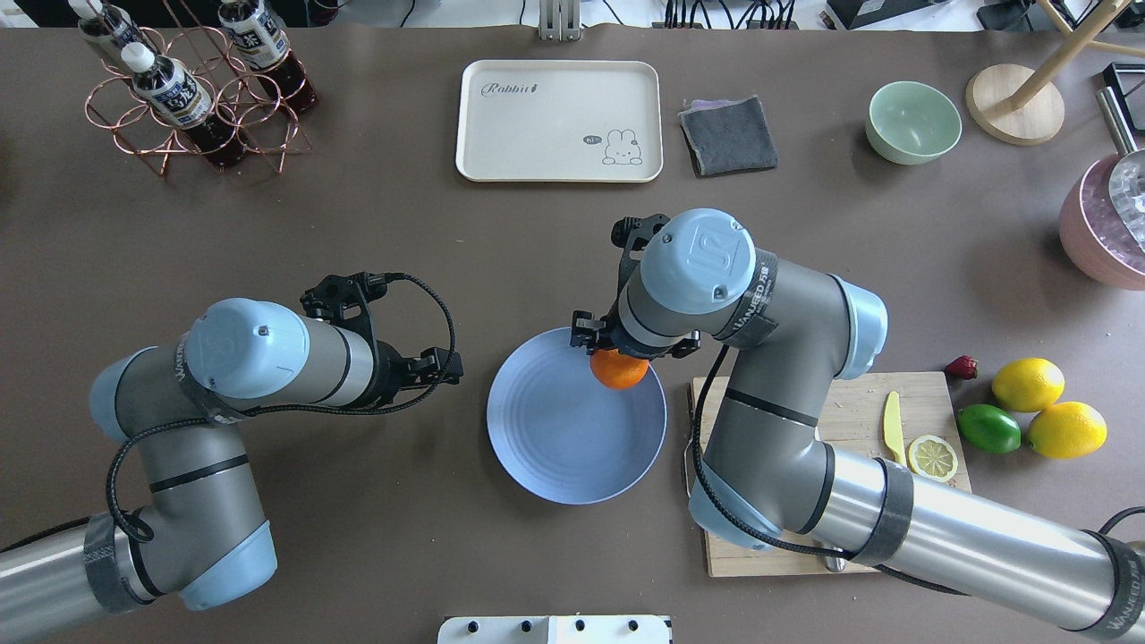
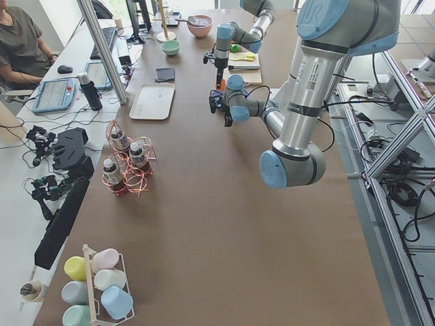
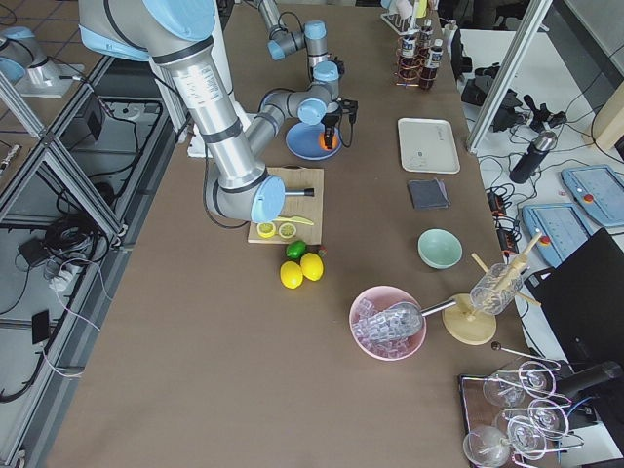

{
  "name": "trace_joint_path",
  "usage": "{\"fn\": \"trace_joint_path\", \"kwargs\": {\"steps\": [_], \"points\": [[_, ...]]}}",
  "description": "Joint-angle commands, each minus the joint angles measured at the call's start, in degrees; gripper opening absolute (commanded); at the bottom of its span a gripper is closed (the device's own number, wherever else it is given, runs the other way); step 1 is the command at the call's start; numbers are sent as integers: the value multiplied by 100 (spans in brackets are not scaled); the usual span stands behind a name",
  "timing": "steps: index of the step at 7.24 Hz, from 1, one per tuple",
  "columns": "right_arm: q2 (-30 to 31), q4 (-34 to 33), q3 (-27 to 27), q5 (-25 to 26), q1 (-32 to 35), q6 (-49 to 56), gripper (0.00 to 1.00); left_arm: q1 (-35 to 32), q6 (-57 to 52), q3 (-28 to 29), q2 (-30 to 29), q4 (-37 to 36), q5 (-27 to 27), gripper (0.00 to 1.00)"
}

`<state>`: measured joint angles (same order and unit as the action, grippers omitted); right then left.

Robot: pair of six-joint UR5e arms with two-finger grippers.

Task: Pick orange to plate
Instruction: 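Carry the orange with the right gripper over the blue plate, then lower the orange onto the plate and open the right gripper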

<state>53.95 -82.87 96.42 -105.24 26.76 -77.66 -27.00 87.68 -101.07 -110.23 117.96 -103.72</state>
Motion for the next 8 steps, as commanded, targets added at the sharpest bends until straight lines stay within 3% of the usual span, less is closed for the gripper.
{"fn": "trace_joint_path", "kwargs": {"steps": [1, 4, 5, 7, 8], "points": [[-164, -10, -157, 300, -477, -363, 0, -77, -84, 0, 46, 8, -52, 96], [-174, 7, -237, 478, -628, -381, 4, -77, -75, -9, 46, -1, -52, 96], [-174, 8, -238, 486, -628, -381, 98, -77, -75, -9, 37, -1, -52, 96], [-209, -10, -133, 460, -576, -364, 100, -86, -84, -18, 46, -1, -61, 96], [52, -323, 433, 303, -280, -285, 100, -251, -162, -27, 63, -70, -183, 96]]}}
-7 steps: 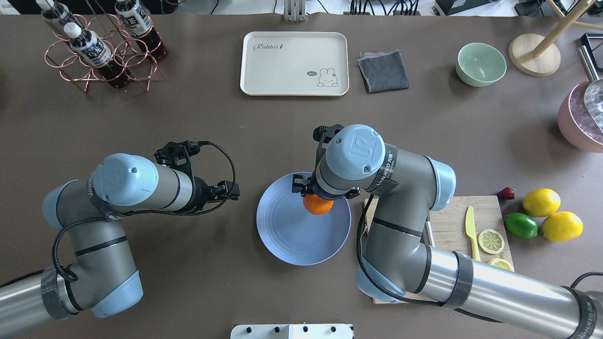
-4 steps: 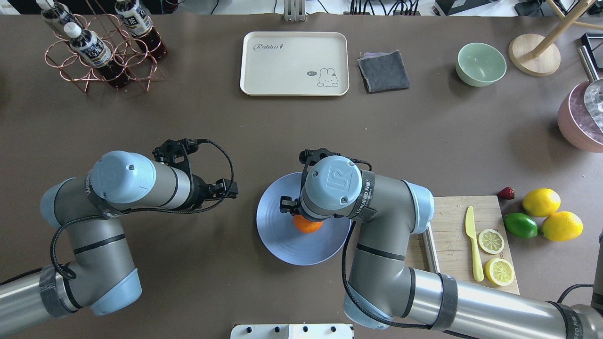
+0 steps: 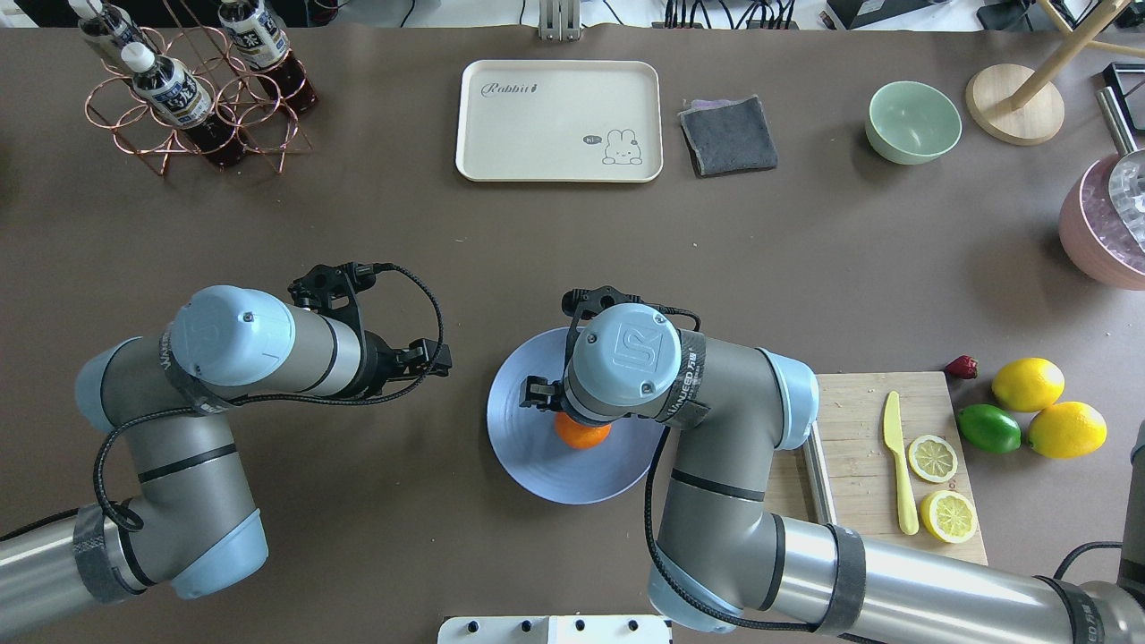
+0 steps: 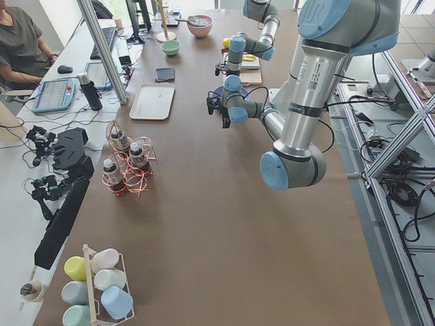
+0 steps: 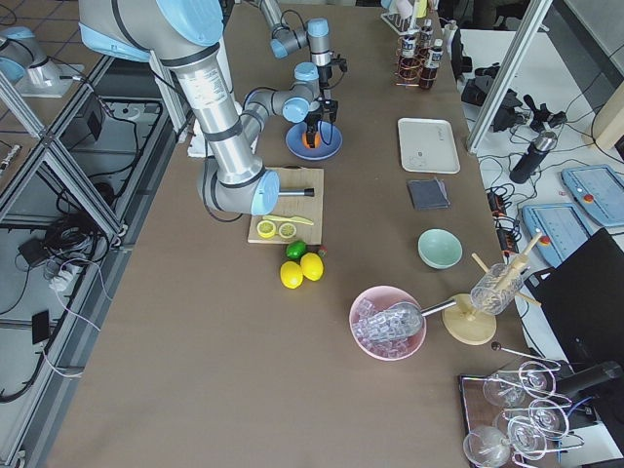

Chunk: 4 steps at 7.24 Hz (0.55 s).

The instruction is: Pick orange to plate

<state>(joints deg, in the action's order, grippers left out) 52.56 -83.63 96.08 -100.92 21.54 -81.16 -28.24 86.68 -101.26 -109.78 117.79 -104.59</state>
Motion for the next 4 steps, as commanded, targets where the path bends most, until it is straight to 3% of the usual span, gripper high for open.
{"fn": "trace_joint_path", "kwargs": {"steps": [1, 3, 4], "points": [[532, -929, 1108, -739, 837, 604, 100, -617, -673, -77, 340, -46, -636, 97], [1654, -1085, 1596, -1568, 2121, 2577, 100, -1706, -1954, -183, 1060, -37, -1542, 97], [2209, -1085, 1580, -2032, 2953, 4049, 100, -2407, -2902, -140, 1394, -54, -2069, 97]]}}
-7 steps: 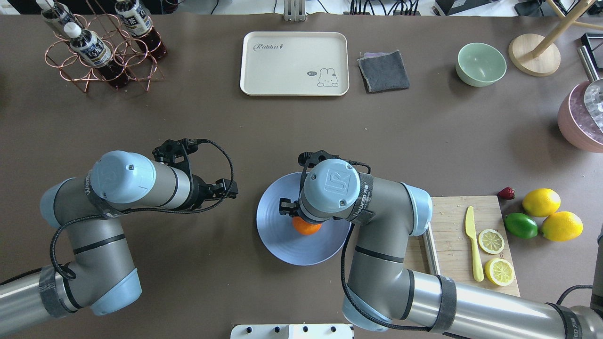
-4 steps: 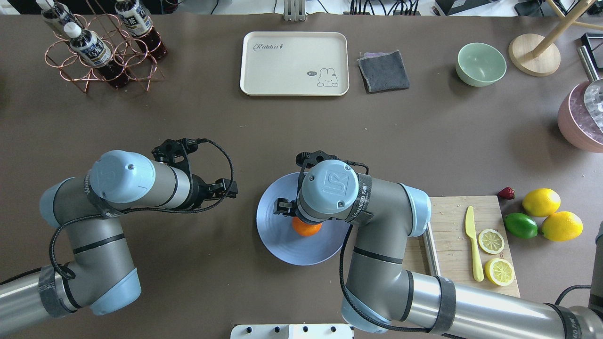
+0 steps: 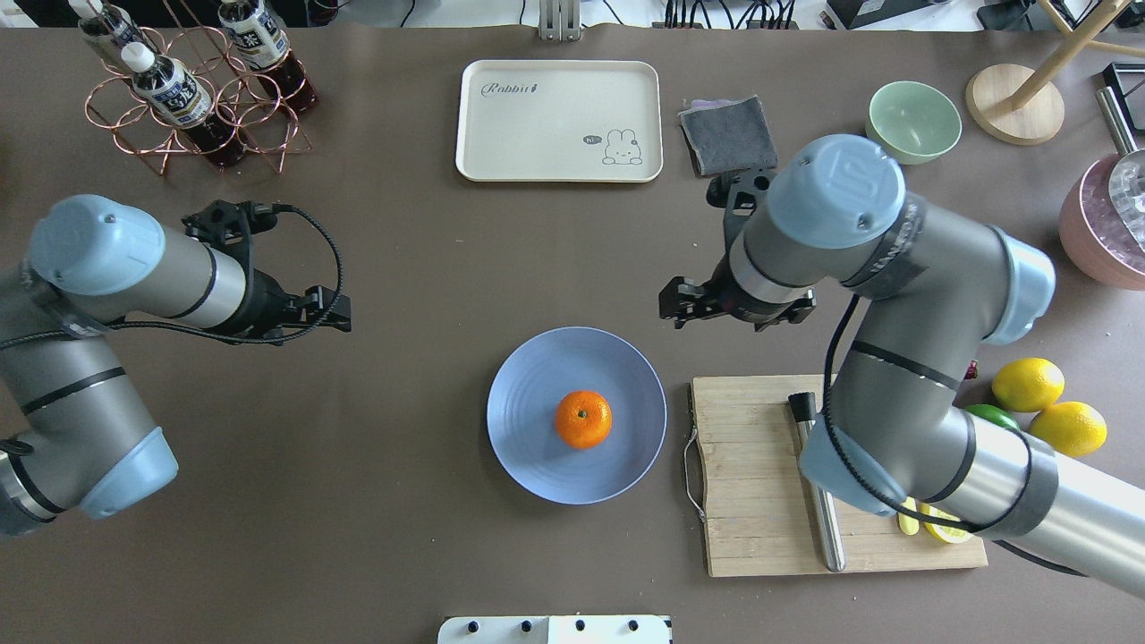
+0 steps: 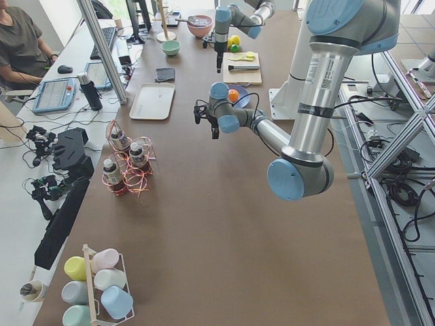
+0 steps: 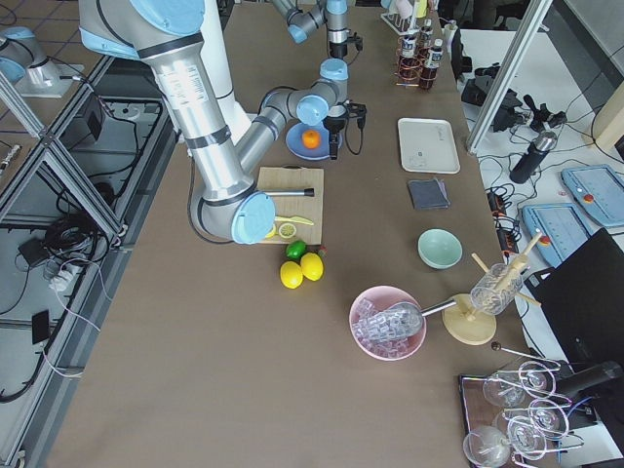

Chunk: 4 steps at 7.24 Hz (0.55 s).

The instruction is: Pick orange to plate

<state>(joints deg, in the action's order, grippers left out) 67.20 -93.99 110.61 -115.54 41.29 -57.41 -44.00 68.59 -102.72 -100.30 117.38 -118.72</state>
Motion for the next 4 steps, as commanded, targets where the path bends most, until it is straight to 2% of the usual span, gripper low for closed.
{"fn": "trace_joint_path", "kwargs": {"steps": [1, 3, 4], "points": [[1264, -49, -47, -1132, 1917, 3125, 100, -1473, -1868, 120, 763, -14, -1044, 97], [1821, -49, -1124, -2020, 3623, 5861, 100, -2477, -3057, 331, 1212, -83, -1720, 97], [1875, -49, -1704, -2138, 4171, 6769, 100, -3074, -3845, 358, 1232, -510, -2246, 97]]}}
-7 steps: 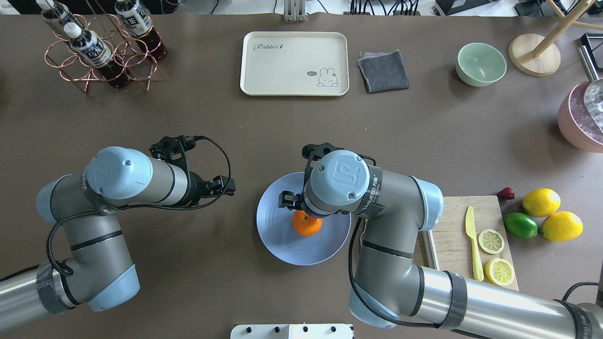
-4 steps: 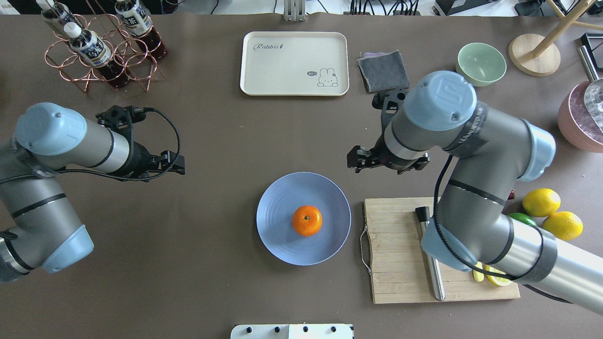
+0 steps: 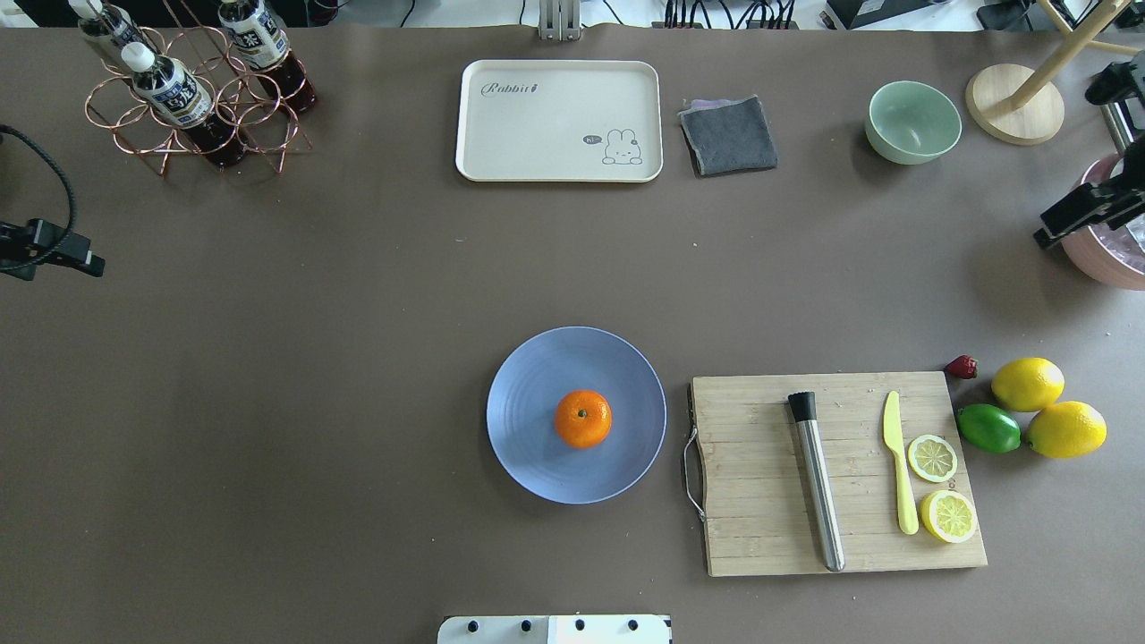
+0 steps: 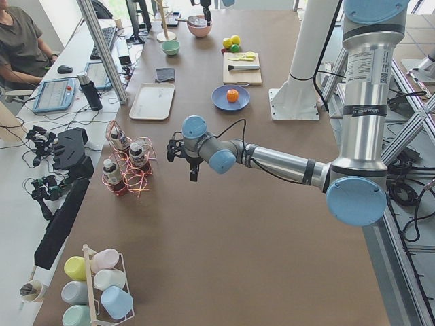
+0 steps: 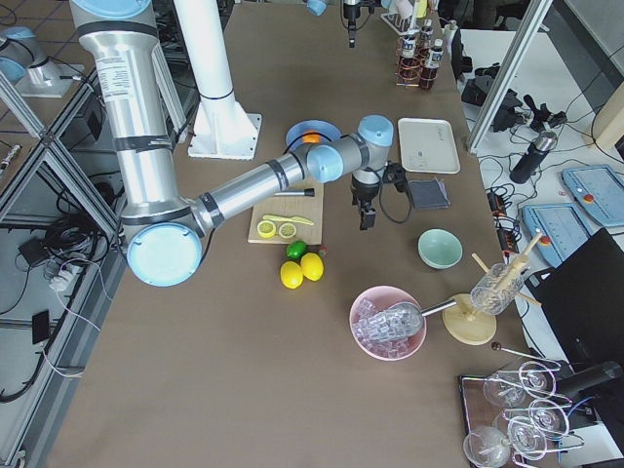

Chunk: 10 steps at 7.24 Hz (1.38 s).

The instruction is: Pick orange to plate

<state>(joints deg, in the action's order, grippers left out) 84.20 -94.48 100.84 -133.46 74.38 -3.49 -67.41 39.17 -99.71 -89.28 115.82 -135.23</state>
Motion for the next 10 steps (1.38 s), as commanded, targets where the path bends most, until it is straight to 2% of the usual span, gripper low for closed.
{"fn": "trace_joint_path", "kwargs": {"steps": [1, 2, 3, 5, 7, 8, 10], "points": [[176, -9, -1185, -356, 1320, 1978, 100, -1199, -2051, 48, 365, -985, -619, 97], [263, -1, -1415, -304, 1516, 2228, 100, -1569, -2863, 65, 420, -1461, -610, 97], [299, -1, -1566, -278, 1701, 2535, 100, -1756, -3236, 109, 438, -1779, -584, 97], [431, 17, -1567, -269, 1755, 2608, 100, -2028, -3458, 310, 429, -1791, -566, 97], [422, 17, -1558, -268, 1755, 2573, 100, -2467, -4431, 749, 403, -1800, -461, 97], [422, 17, -1550, -268, 1755, 2547, 100, -2478, -4435, 742, 394, -1826, -470, 97], [422, 17, -1514, -260, 1755, 2529, 100, -2513, -4497, 663, 289, -2370, -461, 97]]}}
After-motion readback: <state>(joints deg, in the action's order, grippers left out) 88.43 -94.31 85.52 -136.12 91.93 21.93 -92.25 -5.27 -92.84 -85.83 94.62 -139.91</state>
